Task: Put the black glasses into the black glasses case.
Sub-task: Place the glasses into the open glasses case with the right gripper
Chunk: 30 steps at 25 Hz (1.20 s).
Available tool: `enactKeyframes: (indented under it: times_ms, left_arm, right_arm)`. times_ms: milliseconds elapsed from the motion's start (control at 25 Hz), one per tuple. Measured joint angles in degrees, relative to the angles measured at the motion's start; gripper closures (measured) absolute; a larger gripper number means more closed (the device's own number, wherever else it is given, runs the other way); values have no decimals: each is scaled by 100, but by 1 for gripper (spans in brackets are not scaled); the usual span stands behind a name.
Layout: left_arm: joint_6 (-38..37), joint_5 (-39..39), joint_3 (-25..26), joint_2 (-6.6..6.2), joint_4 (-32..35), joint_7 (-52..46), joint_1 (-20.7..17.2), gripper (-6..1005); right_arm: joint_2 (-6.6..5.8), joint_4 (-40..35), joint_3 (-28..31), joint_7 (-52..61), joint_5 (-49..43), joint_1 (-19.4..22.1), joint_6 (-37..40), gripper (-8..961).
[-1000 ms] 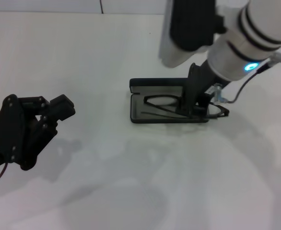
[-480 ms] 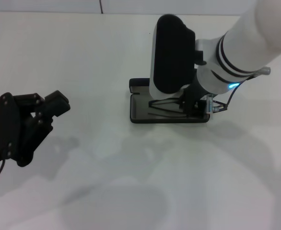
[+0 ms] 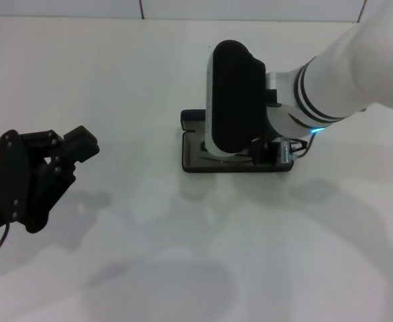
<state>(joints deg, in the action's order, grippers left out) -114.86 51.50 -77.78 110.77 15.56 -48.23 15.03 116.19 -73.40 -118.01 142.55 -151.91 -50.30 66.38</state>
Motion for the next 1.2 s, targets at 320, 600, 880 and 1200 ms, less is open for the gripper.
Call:
enactKeyframes:
  times_ms: [320, 600, 880, 1200]
  left_arm:
    - [-1, -1, 28, -2, 0, -1, -4, 937]
    - [-1, 8, 71, -3, 0, 10, -18, 938]
    - [-1, 9, 71, -4, 0, 15, -3, 937]
    - [-1, 15, 71, -3, 0, 16, 12, 937]
  right_arm:
    - [0, 60, -126, 7, -6, 3, -321, 856]
    - [0, 214, -157, 48, -131, -19, -418, 856]
    - [0, 279, -161, 85, -157, -50, -440, 856]
    - [0, 284, -171, 112, -275, -31, -477, 856]
